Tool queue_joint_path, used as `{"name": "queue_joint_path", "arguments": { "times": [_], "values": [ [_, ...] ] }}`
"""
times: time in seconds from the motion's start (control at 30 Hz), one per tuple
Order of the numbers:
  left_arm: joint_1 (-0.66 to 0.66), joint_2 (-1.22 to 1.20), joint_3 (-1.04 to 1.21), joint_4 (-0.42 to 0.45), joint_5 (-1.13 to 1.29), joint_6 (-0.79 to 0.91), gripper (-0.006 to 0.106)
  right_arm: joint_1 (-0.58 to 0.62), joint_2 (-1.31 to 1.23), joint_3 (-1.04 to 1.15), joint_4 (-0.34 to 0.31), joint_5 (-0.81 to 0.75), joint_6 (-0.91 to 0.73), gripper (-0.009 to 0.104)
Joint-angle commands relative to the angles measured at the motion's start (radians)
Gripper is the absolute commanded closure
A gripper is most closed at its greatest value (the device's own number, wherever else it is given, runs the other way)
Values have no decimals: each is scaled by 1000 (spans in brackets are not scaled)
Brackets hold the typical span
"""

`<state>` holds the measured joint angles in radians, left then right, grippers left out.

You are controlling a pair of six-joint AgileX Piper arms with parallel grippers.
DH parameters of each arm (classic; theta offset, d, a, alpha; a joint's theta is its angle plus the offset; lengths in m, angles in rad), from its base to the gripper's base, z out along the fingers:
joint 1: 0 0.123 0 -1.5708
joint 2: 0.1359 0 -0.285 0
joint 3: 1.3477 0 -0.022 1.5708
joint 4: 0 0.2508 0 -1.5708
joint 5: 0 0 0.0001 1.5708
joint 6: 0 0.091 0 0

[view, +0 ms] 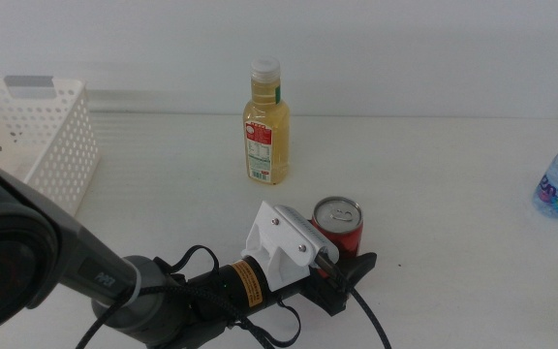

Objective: Use arms to grab the bottles and put them into the dustbin to the left of the table.

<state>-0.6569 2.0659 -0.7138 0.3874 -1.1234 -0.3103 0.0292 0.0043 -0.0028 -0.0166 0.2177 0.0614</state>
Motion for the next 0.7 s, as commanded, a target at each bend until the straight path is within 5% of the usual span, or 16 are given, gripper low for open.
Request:
{"name": "queue_joint_path", "arguments": {
  "times": [0.0,0.23,0.37,0.67],
  "values": [
    [-1,3,-7,-2,-7,-12,24,-6,-4,3,-4,-6,-5,5],
    [-1,-70,-3,9,80,-38,76,-6,-4,3,-4,-6,-5,5],
    [-1,-206,1,22,270,-38,96,-6,-4,3,-4,-6,-5,5],
    [21,-590,-160,-79,1259,-36,101,-6,-4,3,-4,-6,-5,5]
  ]
}}
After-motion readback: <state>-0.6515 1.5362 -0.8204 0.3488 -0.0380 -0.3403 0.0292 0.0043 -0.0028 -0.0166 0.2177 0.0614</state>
